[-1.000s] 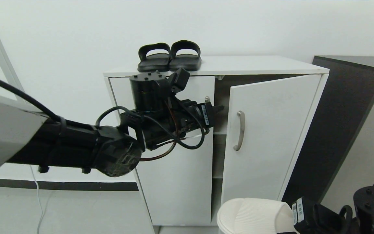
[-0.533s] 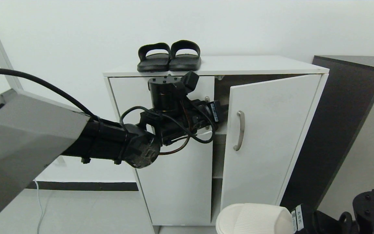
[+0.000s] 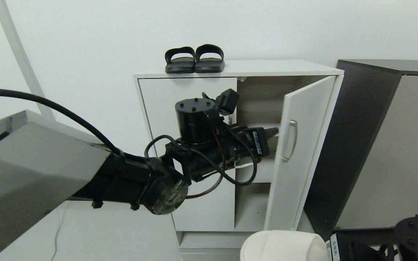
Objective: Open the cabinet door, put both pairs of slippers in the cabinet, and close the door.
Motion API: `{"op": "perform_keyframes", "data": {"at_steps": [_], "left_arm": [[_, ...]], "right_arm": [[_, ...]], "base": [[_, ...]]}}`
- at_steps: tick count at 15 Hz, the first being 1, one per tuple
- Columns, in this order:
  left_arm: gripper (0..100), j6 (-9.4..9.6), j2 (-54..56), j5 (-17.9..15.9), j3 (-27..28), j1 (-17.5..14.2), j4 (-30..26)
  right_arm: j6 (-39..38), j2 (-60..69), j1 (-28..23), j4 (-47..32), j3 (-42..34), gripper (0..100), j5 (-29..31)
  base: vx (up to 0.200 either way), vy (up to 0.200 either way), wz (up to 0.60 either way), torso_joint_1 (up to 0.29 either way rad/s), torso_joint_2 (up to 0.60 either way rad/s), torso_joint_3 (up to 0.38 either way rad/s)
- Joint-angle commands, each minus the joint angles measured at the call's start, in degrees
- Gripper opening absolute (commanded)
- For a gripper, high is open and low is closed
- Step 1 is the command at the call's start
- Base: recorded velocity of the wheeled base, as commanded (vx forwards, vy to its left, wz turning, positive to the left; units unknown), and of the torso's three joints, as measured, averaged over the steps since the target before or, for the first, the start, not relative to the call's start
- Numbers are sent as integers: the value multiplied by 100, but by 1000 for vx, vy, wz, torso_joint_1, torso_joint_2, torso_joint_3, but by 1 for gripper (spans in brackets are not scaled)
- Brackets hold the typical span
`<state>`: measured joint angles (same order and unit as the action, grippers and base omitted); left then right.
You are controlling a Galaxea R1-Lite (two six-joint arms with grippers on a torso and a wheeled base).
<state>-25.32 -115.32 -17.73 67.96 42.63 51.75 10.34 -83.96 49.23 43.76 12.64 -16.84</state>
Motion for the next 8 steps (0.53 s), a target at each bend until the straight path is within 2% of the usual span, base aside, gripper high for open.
{"op": "perform_keyframes", "data": {"at_steps": [1, 4, 7, 8], "left_arm": [[0, 1, 212, -3, -125, 193, 90], [0, 10, 203, 59, -178, 96, 116], [0, 18, 344, 182, -240, -176, 107], [0, 133, 581, 252, -415, -326, 107]], "right_arm": [[3, 20, 26, 18, -25, 0, -4], [3, 20, 52, 27, -25, 0, -4], [-41, -7, 8, 36, 37, 0, 14], [-67, -51, -141, 36, 160, 0, 22]], "base": [[0, 0, 0, 0, 0, 0], [0, 0, 0, 0, 0, 0], [0, 0, 0, 0, 0, 0], [0, 0, 0, 0, 0, 0]]}}
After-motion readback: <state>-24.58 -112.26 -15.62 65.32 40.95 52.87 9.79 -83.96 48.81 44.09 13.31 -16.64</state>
